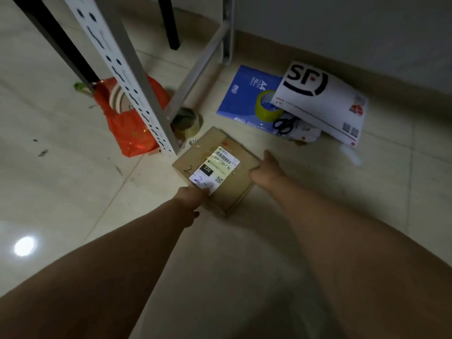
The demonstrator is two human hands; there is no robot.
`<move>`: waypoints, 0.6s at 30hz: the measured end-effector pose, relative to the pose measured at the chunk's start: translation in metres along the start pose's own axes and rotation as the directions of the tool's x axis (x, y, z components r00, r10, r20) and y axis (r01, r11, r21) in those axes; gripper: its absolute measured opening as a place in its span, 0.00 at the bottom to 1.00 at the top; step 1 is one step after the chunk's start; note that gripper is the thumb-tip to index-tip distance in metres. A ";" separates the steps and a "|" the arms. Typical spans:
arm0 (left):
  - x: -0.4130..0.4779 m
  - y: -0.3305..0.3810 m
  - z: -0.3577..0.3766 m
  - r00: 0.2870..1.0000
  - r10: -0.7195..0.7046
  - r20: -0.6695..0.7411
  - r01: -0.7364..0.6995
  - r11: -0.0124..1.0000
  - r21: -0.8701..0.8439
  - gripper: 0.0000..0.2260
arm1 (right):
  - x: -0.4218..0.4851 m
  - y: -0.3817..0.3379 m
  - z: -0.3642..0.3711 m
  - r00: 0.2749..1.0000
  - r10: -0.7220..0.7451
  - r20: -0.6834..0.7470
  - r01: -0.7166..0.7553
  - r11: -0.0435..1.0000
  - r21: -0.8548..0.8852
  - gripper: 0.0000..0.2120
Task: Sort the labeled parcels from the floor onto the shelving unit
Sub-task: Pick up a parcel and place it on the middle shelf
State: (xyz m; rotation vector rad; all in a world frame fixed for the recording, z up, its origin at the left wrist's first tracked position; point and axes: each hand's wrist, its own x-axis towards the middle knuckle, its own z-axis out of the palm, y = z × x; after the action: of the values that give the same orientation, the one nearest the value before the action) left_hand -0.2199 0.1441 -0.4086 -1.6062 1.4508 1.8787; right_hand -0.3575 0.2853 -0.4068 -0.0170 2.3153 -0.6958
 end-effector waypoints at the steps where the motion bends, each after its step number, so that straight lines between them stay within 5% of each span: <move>1: 0.008 -0.002 0.001 1.000 0.011 0.017 -0.010 1.000 -0.030 0.23 | 0.004 0.003 0.007 1.000 0.008 0.003 -0.008 1.000 0.004 0.40; 4: 0.011 -0.004 -0.002 0.996 -0.015 0.085 0.025 0.993 -0.117 0.17 | -0.005 0.016 0.021 0.998 0.067 -0.008 -0.067 0.998 0.013 0.31; 7: -0.009 0.001 -0.008 0.990 -0.048 0.132 0.061 0.994 -0.092 0.10 | -0.031 0.034 0.022 0.978 0.146 0.147 -0.173 0.967 0.186 0.21; 10: -0.021 0.009 -0.006 0.977 -0.011 0.212 0.019 0.999 -0.035 0.18 | -0.052 0.047 0.013 0.944 0.153 0.293 -0.233 0.937 0.261 0.16; 14: -0.032 0.032 0.017 0.954 0.218 0.205 -0.242 0.965 0.099 0.25 | -0.056 0.045 -0.010 0.956 0.177 0.235 -0.252 0.905 0.343 0.14; 18: -0.058 0.061 0.045 0.847 0.465 0.257 -0.529 0.780 0.333 0.26 | -0.065 0.034 -0.061 0.970 0.242 0.029 -0.225 0.842 0.490 0.13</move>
State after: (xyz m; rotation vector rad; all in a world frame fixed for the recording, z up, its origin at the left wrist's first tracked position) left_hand -0.2705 0.1747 -0.3336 -0.9106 2.1669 1.7388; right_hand -0.3412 0.3567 -0.3454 0.5073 2.0577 -1.1408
